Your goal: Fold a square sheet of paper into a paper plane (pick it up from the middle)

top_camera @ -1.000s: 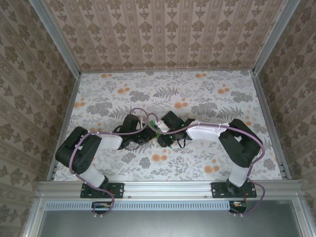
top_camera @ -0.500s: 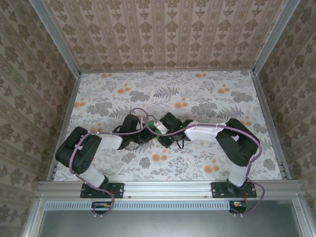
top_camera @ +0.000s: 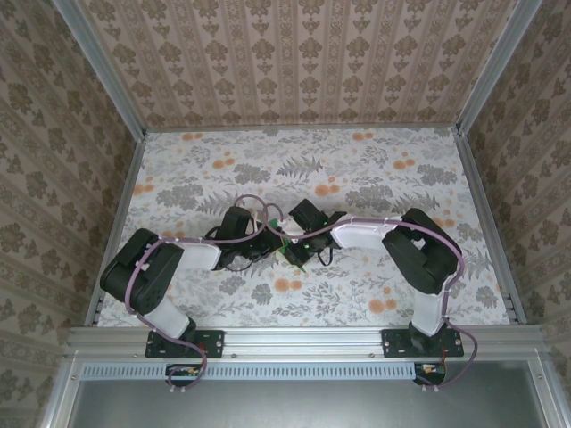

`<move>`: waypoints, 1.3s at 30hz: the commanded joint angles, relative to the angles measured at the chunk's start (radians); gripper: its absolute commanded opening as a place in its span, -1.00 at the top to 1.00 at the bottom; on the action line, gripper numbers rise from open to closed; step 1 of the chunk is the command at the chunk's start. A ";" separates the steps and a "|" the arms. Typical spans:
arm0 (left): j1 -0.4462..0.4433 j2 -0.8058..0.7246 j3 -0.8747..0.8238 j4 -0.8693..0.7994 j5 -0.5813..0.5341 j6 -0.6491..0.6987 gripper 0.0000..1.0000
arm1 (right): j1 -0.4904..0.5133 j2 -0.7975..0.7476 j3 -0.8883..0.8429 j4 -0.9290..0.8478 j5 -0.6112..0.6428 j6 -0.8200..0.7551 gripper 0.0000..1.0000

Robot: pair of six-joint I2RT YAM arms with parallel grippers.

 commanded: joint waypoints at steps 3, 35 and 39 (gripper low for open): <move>0.002 0.003 -0.003 0.034 0.004 0.004 0.81 | -0.022 0.044 0.031 -0.054 -0.078 0.037 0.84; 0.020 0.070 0.008 -0.058 -0.097 -0.006 0.87 | -0.072 0.023 0.045 -0.105 -0.220 0.106 0.55; 0.022 0.070 0.013 -0.050 -0.098 -0.014 0.86 | -0.082 -0.005 0.019 -0.094 -0.239 0.134 0.53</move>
